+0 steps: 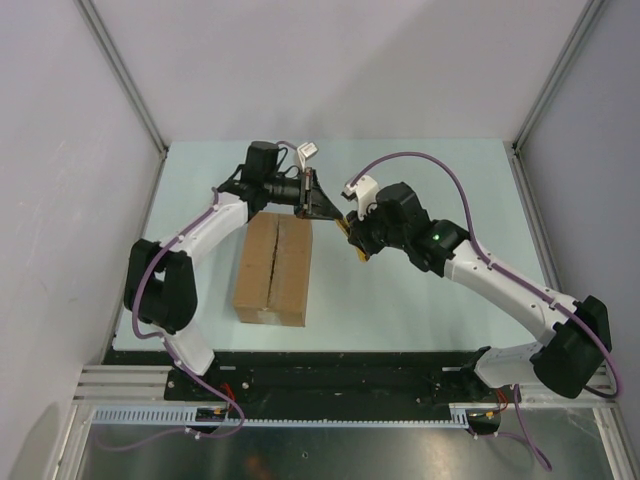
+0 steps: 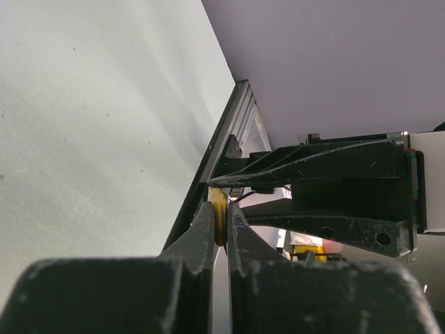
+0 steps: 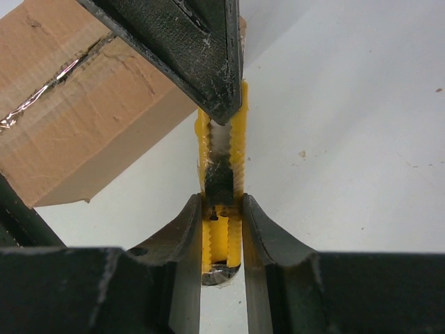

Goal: Unpack the express box

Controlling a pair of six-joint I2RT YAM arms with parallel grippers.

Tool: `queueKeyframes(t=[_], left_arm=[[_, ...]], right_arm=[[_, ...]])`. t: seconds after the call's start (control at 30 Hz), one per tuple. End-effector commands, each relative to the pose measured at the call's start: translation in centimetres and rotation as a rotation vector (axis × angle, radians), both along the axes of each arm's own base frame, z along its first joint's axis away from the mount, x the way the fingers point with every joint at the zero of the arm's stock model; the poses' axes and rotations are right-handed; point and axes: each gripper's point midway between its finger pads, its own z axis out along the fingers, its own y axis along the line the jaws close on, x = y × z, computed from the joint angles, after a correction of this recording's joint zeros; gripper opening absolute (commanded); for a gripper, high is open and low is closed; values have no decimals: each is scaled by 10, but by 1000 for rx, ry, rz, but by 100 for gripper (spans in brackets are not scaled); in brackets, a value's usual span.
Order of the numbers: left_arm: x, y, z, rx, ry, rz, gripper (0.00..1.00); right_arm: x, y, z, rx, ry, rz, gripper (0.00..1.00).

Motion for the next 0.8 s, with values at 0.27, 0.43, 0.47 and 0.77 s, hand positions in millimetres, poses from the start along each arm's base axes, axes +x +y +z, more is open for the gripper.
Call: queueKeyframes(t=[0.27,0.43,0.47,0.77], left_arm=[[12,0,59,-63,-181,9,0],[38,19,117,-84,-303,163,0],[42,23,130,-88,-335,201,0],[26,27,253,-387,-551,318,0]], right_arm=[[21,-17,116,474,-41,-197,100],[33,-37,166,774,45,-251,100],[36,-42,173,814,51,-257,100],[19,-16,255,1213,192,25,100]])
